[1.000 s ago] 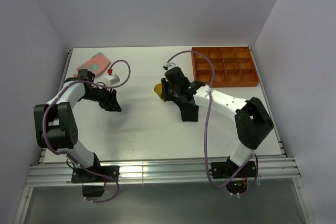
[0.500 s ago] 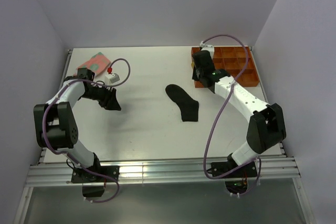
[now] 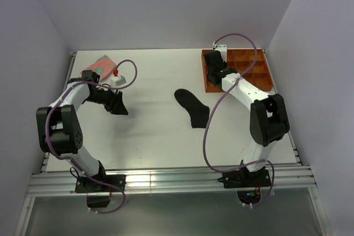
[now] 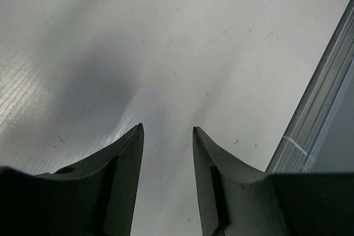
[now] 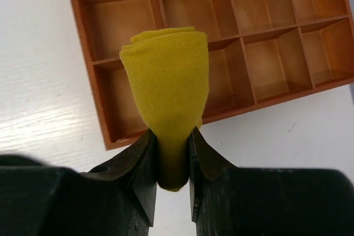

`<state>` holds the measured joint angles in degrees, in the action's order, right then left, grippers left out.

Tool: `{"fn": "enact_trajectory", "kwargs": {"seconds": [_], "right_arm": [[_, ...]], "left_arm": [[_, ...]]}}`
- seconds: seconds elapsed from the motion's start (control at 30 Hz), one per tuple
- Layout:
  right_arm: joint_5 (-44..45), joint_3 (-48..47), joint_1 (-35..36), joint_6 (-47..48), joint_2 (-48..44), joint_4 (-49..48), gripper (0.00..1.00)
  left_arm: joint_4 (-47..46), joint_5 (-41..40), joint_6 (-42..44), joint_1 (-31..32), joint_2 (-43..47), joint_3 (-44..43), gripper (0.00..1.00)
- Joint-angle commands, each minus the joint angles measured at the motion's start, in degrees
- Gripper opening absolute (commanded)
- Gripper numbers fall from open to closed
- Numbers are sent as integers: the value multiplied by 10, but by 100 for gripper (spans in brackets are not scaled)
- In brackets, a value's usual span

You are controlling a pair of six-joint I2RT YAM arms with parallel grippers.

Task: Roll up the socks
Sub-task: Place the sock in the storage box.

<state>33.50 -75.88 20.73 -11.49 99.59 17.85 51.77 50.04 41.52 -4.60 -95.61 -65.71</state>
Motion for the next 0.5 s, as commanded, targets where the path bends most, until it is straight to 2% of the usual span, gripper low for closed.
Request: {"fn": "enact_trajectory", "kwargs": {"seconds": [0.0, 0.2, 0.47], "right_arm": [[30, -37, -17, 26, 17, -42, 0], [8, -67, -22, 44, 54, -38, 0], [23, -85, -21, 68, 99, -40, 0]], "left_arm": [[9, 21, 20, -3, -4, -21, 46], [6, 19, 17, -2, -7, -20, 46], [2, 21, 13, -2, -12, -19, 46]]}}
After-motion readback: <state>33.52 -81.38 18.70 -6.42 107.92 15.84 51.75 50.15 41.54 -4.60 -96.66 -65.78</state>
